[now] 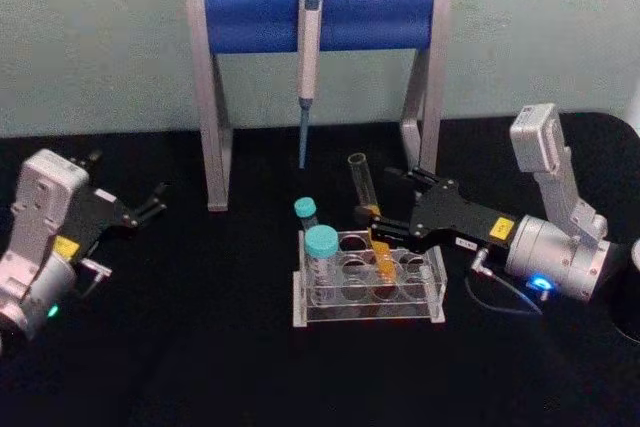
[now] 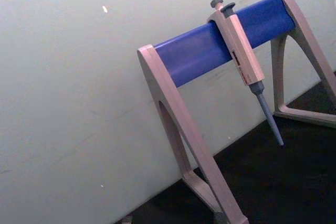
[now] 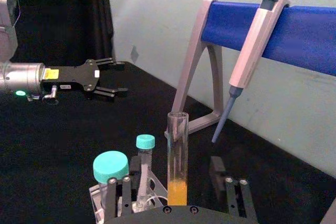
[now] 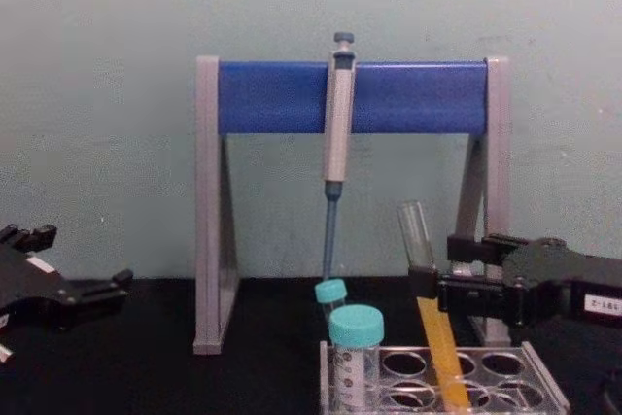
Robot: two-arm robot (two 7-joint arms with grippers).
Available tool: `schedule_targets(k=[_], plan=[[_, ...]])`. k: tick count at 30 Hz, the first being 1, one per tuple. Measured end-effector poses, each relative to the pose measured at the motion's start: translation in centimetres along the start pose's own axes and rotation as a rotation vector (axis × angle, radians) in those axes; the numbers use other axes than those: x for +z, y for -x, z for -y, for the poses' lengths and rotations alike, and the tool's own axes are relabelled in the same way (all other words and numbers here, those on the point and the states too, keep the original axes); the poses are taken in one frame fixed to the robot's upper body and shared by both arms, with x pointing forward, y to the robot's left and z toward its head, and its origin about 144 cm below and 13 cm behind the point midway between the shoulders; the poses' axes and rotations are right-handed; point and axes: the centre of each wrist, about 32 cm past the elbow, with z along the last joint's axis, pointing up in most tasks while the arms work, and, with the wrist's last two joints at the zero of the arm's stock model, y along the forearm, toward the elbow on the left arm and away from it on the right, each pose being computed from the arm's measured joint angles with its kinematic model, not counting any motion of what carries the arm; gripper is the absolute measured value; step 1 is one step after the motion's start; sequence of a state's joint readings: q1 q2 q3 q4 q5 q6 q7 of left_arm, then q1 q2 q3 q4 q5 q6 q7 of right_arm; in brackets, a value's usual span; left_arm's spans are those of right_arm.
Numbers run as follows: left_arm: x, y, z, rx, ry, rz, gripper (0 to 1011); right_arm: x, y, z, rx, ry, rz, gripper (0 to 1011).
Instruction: Pick up the test tube from the test tube rack, shake it, then place it back into the test tube rack.
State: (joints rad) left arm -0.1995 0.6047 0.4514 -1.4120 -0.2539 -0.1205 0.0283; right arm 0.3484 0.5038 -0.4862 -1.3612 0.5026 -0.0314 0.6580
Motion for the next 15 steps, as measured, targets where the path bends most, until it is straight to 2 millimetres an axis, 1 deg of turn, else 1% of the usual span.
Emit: schedule_targets(k=[3, 5, 6, 7, 15], plan=[[0.0, 0.0, 0.0, 0.0, 0.0, 0.0, 1001, 0.0, 0.0, 0.0, 0.0, 0.0, 0.0, 890], [0.0, 0.0, 0.0, 0.0, 0.0, 0.0, 1001, 0.0, 0.0, 0.0, 0.0, 0.0, 0.0, 953], [0.0, 0.0, 0.0, 0.0, 0.0, 0.0, 1001, 0.0, 0.0, 0.0, 0.0, 0.0, 0.0, 962], [0.0, 0.0, 0.0, 0.0, 0.0, 0.0, 1001, 0.0, 0.0, 0.0, 0.0, 0.0, 0.0, 1000], [0.0, 0.0, 0.0, 0.0, 0.0, 0.0, 1001, 0.0, 0.0, 0.0, 0.0, 0.0, 0.0, 1000]])
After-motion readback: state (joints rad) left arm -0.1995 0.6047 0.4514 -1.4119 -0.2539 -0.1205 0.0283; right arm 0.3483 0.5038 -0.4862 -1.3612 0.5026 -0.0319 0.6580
